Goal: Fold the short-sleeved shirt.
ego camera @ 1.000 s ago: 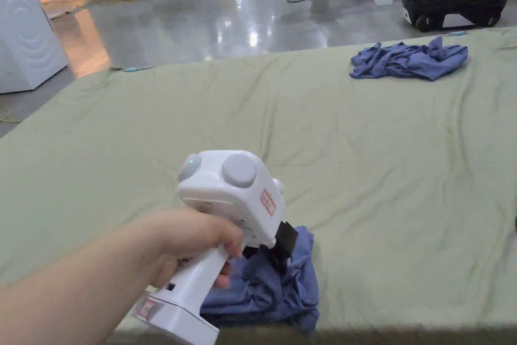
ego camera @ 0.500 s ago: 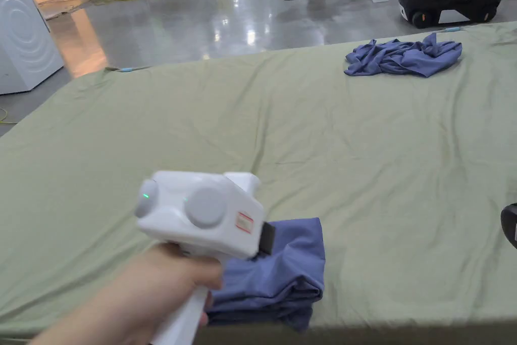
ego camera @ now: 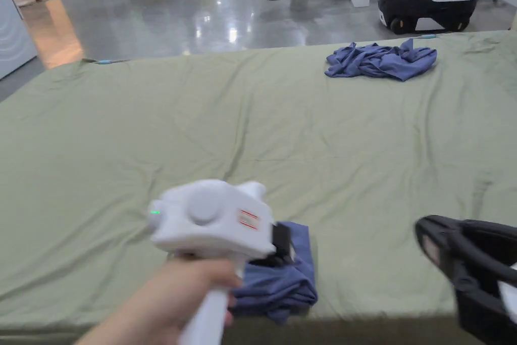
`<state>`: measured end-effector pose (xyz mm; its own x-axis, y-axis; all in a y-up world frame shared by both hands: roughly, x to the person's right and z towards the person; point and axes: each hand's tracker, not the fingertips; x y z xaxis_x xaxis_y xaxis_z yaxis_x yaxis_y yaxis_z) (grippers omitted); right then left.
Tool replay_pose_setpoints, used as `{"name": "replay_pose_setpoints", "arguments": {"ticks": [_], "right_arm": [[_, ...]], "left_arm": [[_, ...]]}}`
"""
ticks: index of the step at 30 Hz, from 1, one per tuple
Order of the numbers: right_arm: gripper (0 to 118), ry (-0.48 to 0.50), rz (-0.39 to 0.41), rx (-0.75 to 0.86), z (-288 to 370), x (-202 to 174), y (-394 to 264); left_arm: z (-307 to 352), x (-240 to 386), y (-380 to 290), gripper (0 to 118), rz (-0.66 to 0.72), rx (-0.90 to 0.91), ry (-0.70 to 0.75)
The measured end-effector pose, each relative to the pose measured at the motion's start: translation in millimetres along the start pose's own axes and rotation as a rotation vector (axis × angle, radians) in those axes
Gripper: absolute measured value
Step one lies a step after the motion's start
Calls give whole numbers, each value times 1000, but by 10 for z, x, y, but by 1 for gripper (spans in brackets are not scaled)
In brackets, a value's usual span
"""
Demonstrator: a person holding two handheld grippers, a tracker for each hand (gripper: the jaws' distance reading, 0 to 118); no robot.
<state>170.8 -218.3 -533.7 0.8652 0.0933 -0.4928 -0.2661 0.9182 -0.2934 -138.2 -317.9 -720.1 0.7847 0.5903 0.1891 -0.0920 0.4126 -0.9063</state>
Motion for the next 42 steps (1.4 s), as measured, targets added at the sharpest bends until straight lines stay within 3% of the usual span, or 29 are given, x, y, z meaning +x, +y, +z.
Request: {"name": "replay_pose_setpoints", "arguments": {"ticks": [2,7,10,11,14,16,17,18,19,21,25,28,30,31,32,33,35,36,40,42], "right_arm": [[5,63,-1,-48,-392,-68,29],[5,227,-116,-282,-1834,-236,-173],[5,291,-257,-467,-2604,-211,-565],[5,244,-310,-522,-2752,-177,-706],[4,298,-424,-454,-2783,20,-807],[4,302,-425,-466,-2726,51,-814],[4,299,-405,-465,-2717,36,-810],[4,296,-376,-462,-2714,29,-803],[4,294,-363,-458,-2716,8,-797],[4,288,-359,-457,-2701,-23,-796],[4,300,-375,-454,-2691,10,-808],[4,317,-361,-419,-2657,22,-864],[4,349,-424,-378,-2602,79,-887],[4,369,-483,-360,-2557,141,-901],[4,368,-538,-329,-2511,211,-911],[4,358,-565,-304,-2473,261,-917],[4,342,-588,-268,-2422,366,-855],[4,338,-574,-254,-2399,384,-791],[4,351,-510,-191,-2285,383,-554],[4,345,-474,-183,-2258,343,-445]], "left_arm": [[534,-183,0,0,1,139,-31],[1434,-638,-159,0,-23,214,50],[1634,-1102,-306,0,96,233,-31],[1604,-1217,-322,0,145,229,-61],[1574,-1552,-486,0,187,225,-92],[1388,-1742,-519,3,283,199,-150],[1297,-1836,-571,37,355,209,-206],[1198,-1903,-594,104,372,201,-248],[1055,-1937,-577,118,367,174,-290],[879,-1977,-585,118,383,132,-391],[406,-1812,-479,118,293,54,-316],[147,-1751,-275,118,291,91,-381],[3,-1593,-156,111,239,9,-384],[8,-1487,-124,52,149,10,-290],[66,-1398,-92,17,32,52,-180],[67,-1378,-52,17,-21,45,-60],[193,-1420,-38,17,73,-34,-197],[276,-1425,-3,17,28,-29,-163],[811,-1682,300,17,-117,-107,29],[1188,-1937,489,17,-199,-135,273]]}}
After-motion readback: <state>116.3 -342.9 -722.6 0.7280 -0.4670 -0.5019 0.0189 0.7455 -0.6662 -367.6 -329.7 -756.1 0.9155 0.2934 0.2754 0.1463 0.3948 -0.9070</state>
